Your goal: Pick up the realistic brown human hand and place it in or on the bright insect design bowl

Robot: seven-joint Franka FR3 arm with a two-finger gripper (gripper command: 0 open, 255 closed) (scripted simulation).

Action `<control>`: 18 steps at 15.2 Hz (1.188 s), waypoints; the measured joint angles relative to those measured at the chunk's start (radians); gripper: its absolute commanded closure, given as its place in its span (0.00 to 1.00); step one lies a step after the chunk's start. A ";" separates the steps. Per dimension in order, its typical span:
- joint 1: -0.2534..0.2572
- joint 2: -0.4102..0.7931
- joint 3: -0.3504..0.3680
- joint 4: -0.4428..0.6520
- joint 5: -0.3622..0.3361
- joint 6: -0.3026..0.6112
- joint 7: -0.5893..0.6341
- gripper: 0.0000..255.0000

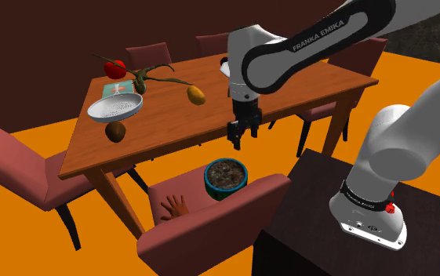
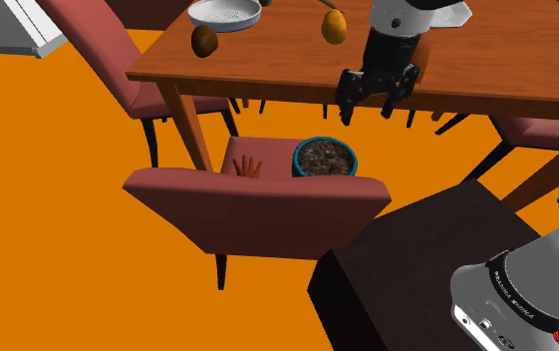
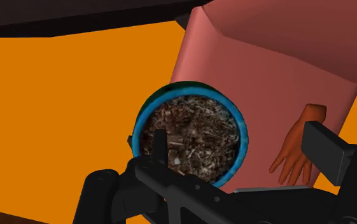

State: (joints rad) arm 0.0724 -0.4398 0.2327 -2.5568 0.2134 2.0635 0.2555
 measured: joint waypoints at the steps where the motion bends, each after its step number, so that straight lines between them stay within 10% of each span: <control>1: 0.005 0.037 0.019 0.005 0.004 0.035 0.022 0.00; 18: 0.096 0.716 0.144 0.295 -0.241 0.422 0.459 0.00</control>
State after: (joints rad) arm 0.1687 0.2760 0.3767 -2.2614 -0.0278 2.4853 0.7146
